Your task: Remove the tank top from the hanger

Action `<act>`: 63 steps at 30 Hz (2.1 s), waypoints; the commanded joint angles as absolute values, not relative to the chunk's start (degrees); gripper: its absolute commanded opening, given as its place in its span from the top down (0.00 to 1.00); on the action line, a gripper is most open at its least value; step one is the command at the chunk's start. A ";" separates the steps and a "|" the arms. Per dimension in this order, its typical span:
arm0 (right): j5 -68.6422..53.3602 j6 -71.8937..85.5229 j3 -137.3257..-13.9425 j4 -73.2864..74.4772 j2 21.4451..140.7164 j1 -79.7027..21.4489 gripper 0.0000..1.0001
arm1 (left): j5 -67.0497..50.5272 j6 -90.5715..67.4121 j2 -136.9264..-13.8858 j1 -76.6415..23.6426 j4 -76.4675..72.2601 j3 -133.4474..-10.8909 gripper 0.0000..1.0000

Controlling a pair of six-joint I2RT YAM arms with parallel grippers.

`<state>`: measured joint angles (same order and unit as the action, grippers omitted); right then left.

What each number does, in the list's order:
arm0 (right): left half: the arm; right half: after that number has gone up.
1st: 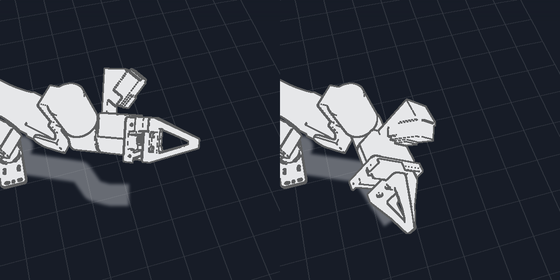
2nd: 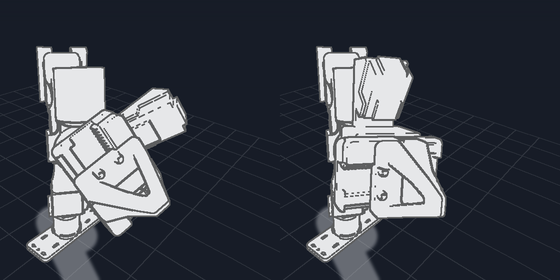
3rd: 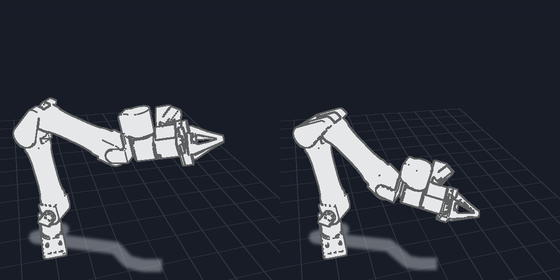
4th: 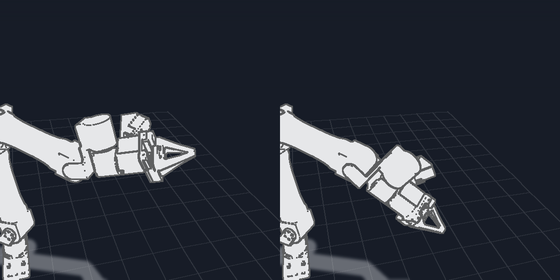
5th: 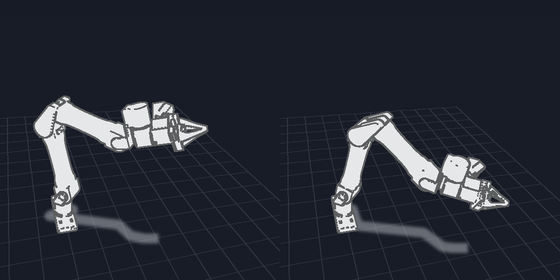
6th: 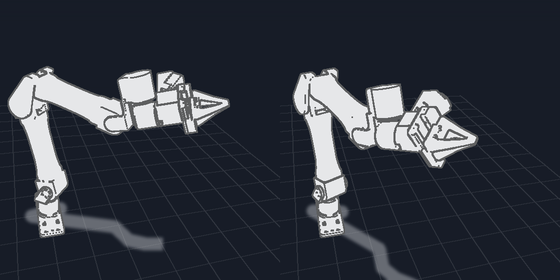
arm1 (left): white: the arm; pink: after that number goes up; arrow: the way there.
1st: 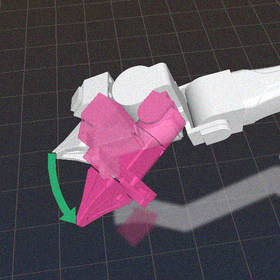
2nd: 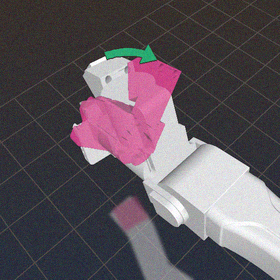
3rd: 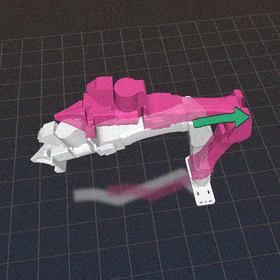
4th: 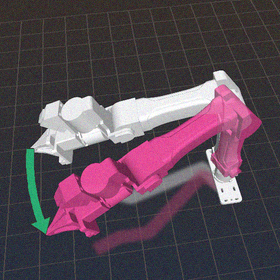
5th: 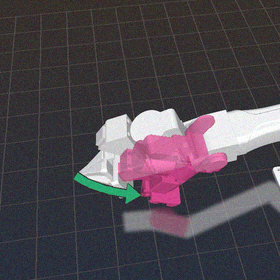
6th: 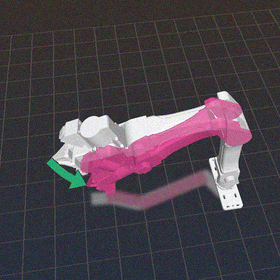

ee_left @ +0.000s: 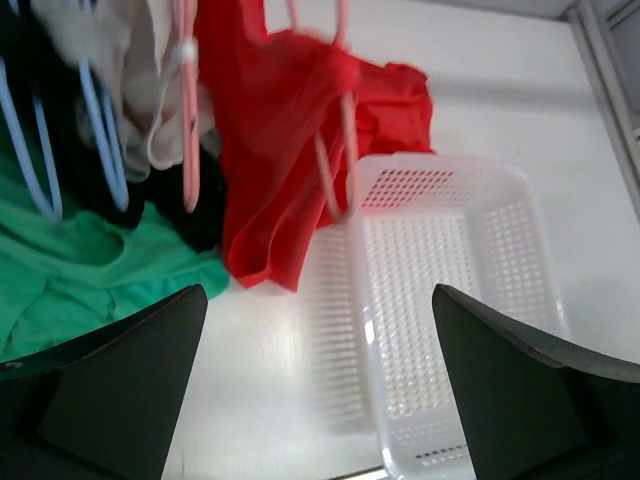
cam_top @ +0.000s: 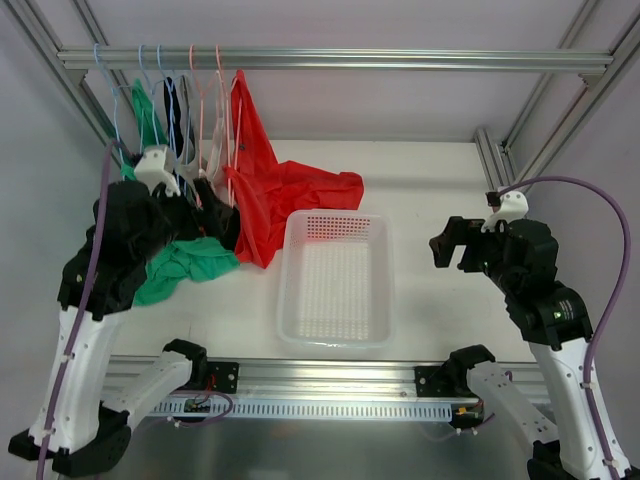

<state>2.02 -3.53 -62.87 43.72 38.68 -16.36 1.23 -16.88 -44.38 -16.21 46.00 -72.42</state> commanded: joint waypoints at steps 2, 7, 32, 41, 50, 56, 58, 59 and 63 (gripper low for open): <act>-2.11 -2.46 -61.96 40.52 39.81 -16.35 0.01 | -0.54 -14.94 -58.16 -18.89 43.94 -88.65 0.03; -3.69 -2.37 -61.52 40.34 38.59 -16.35 0.00 | 5.79 -10.38 -75.10 -19.69 43.86 -105.18 0.13; -9.23 -1.14 -59.24 37.44 36.38 -16.35 0.01 | 12.92 -9.05 -84.99 -19.60 43.77 -119.09 1.00; -11.33 -0.70 -58.36 35.08 36.83 -16.35 0.00 | 8.71 -10.54 -78.23 -19.60 43.24 -114.10 1.00; -37.09 -0.97 -61.51 24.44 47.44 -18.88 0.01 | 0.09 -14.41 -54.61 -19.69 43.68 -88.91 1.00; -25.76 -6.68 -74.52 20.86 63.69 -36.70 0.01 | -7.11 -18.01 -36.67 -19.69 46.93 -73.42 1.00; -23.48 -7.38 -77.15 16.02 69.85 -39.54 0.02 | -7.38 -18.81 -30.78 -19.60 48.94 -70.33 1.00; -23.03 -7.99 -77.95 10.86 71.79 -41.64 0.03 | -6.77 -19.85 -28.85 -19.69 49.65 -68.14 1.00; -22.32 -10.71 -86.55 5.54 85.91 -46.48 0.12 | -8.25 -22.85 -22.08 -19.60 53.17 -65.74 1.00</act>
